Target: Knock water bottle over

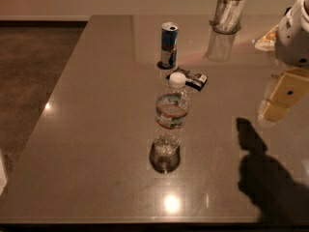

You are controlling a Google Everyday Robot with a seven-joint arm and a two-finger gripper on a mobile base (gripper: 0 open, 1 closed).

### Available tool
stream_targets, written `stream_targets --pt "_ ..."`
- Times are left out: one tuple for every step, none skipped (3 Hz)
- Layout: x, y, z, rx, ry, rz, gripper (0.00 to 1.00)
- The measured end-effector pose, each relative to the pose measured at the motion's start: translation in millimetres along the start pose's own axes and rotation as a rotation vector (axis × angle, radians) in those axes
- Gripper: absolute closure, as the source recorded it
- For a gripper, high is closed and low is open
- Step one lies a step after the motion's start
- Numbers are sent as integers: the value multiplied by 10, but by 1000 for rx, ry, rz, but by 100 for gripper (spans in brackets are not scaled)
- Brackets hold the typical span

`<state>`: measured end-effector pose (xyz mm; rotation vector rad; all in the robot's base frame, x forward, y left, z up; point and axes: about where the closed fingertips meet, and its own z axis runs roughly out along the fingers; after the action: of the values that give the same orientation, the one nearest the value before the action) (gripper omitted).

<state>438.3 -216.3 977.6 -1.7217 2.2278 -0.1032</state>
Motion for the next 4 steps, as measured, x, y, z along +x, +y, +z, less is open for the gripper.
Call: stream_targets --pt "-8 -1 -6 3 -3 -1 0" --pt "-192 71 70 -22 -57 -21 0" --pt "-437 219 213 -75 -147 -30 0" --pt "-689 412 282 -135 -244 -38 0"
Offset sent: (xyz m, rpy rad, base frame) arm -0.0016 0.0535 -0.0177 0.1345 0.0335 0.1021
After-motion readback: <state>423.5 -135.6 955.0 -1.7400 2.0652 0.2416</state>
